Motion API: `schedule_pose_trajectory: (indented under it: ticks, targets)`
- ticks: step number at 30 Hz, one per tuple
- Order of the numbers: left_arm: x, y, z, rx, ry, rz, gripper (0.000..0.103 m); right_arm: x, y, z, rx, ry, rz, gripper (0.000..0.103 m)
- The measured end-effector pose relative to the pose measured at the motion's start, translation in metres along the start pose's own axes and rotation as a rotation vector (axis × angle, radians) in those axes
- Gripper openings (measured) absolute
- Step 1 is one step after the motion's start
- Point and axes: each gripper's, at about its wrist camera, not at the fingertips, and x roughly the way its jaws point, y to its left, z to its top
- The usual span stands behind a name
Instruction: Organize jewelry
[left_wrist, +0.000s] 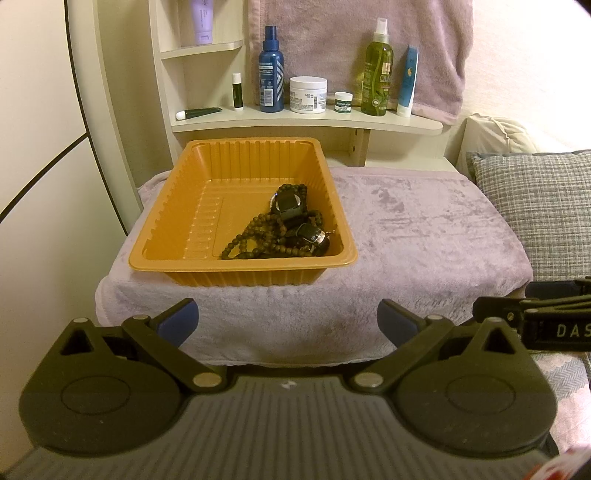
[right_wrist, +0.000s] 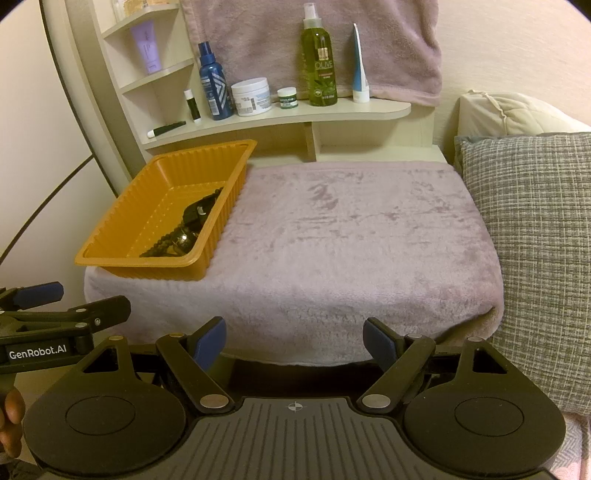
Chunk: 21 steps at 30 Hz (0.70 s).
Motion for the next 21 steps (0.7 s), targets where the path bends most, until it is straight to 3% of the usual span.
schedule_pose_trajectory:
  ticks: [21]
  targets:
    - [0.0002,0.0007,-0.0003,0.001,-0.001,-0.001,0.102,0.0018,0.0005,-0.0008,-0.003,0.001,-0.001,0.081]
